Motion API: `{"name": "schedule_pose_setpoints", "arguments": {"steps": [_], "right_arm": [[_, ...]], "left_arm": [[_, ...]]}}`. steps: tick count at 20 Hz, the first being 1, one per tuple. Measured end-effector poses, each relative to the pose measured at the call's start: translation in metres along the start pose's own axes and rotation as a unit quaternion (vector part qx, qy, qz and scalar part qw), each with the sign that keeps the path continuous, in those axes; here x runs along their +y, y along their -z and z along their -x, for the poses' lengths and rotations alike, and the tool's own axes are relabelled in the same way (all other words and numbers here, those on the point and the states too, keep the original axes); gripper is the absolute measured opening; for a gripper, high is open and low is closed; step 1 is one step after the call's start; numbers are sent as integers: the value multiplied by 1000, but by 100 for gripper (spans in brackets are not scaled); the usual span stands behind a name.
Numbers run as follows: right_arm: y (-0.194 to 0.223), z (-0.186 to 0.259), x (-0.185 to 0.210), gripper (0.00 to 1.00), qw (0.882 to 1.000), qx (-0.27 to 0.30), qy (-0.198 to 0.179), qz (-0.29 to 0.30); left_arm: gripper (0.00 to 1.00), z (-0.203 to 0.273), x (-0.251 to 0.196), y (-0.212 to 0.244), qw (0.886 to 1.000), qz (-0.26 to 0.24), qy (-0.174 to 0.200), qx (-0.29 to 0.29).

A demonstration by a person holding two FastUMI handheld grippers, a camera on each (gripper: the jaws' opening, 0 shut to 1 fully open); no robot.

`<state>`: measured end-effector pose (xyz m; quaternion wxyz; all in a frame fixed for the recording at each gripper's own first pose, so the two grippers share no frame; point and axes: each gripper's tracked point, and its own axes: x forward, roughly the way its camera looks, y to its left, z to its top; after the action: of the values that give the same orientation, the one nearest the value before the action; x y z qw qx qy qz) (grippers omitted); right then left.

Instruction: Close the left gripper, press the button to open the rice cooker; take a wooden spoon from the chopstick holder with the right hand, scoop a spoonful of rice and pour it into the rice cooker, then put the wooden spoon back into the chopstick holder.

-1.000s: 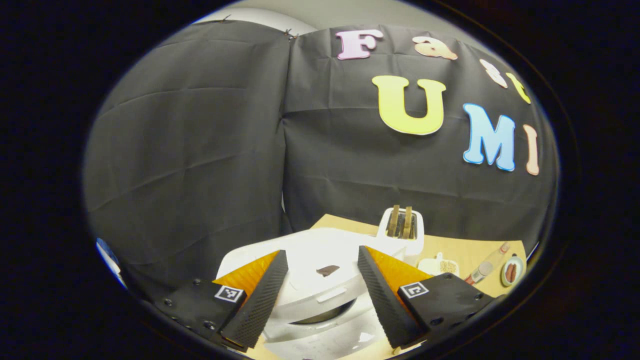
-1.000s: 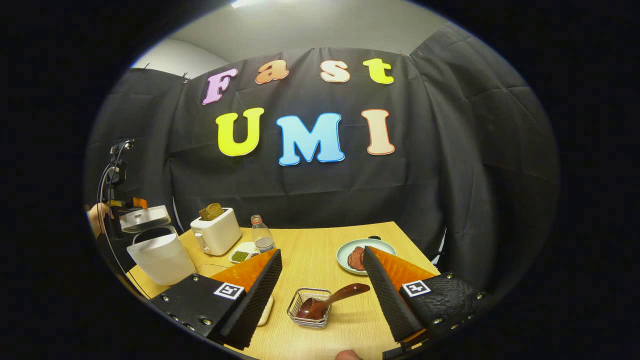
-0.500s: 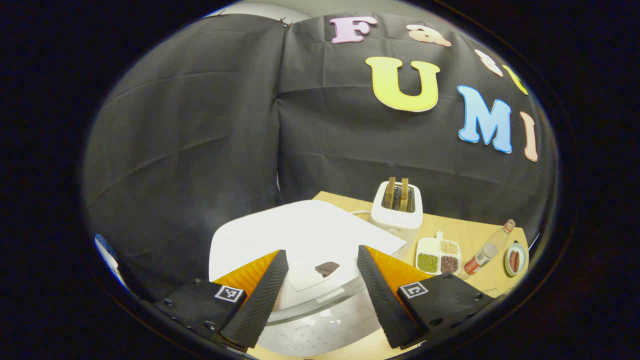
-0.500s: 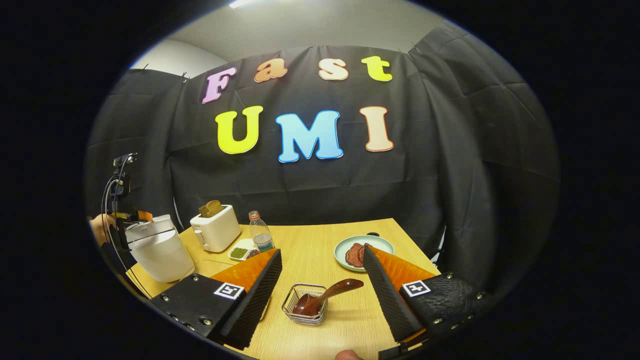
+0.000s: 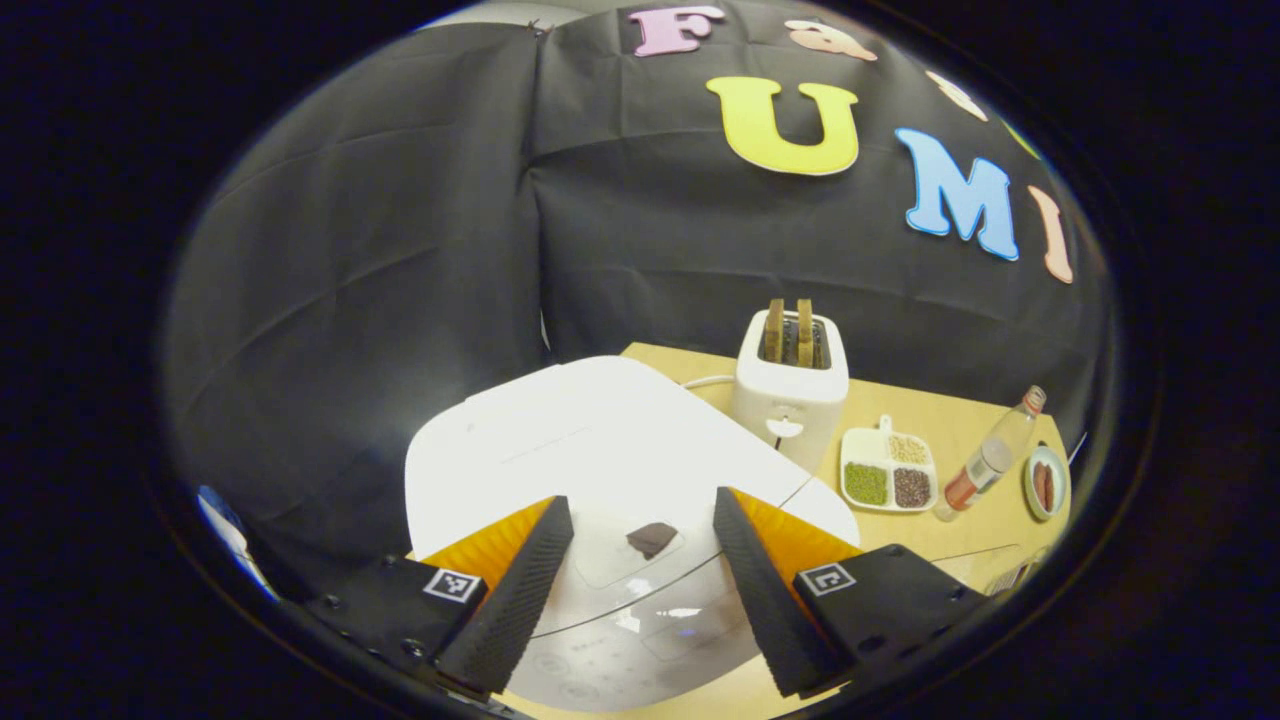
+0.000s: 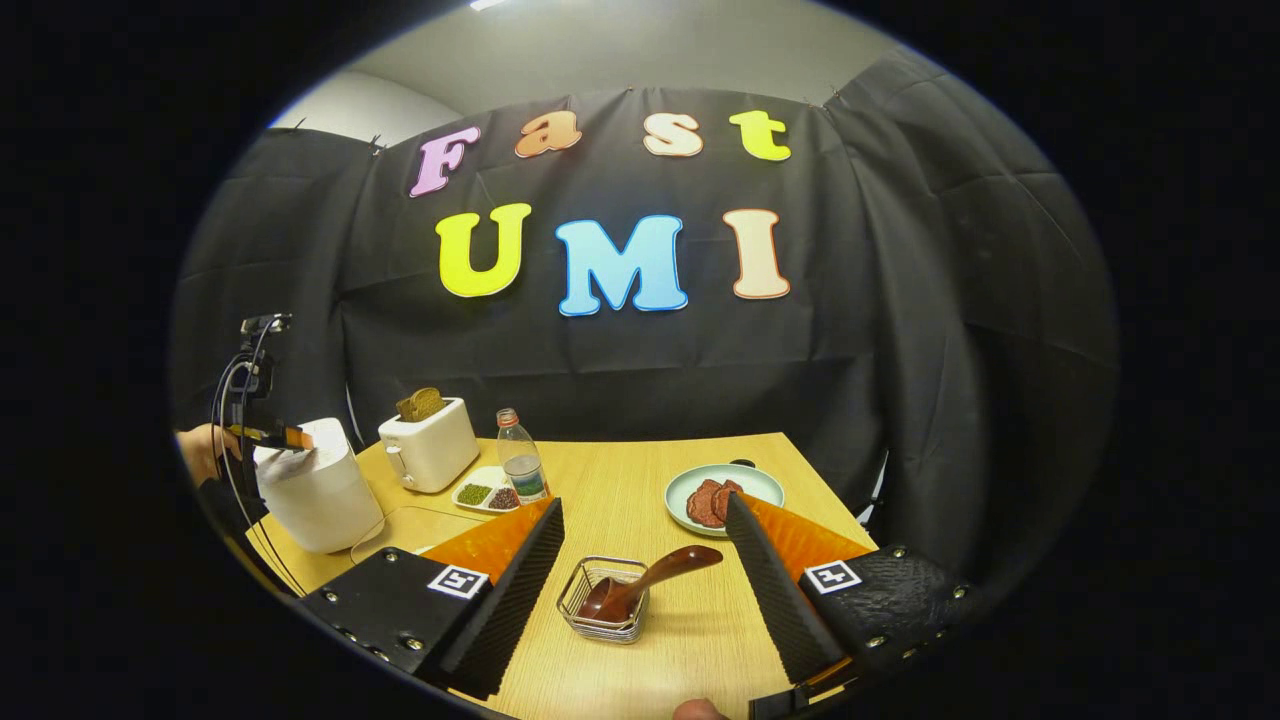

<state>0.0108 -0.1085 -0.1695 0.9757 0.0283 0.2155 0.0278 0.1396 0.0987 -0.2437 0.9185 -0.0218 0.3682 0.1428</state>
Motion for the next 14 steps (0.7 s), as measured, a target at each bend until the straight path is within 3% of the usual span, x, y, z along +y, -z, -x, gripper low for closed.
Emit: {"name": "schedule_pose_setpoints", "arguments": {"steps": [3,8,10,14], "right_arm": [[2,0,2,99,1000,3,0,4],[-23,1,16,99,1000,-19,-6,10],[-37,1,29,99,999,-33,-15,6],[-66,-1,55,99,998,-64,-22,12]], "left_arm": [[100,4,4,-4,1000,14,-2,-23],[99,31,-2,-21,995,-3,29,-96],[99,54,-12,-46,988,-19,43,-148],[99,129,-44,-94,964,-28,106,-242]]}}
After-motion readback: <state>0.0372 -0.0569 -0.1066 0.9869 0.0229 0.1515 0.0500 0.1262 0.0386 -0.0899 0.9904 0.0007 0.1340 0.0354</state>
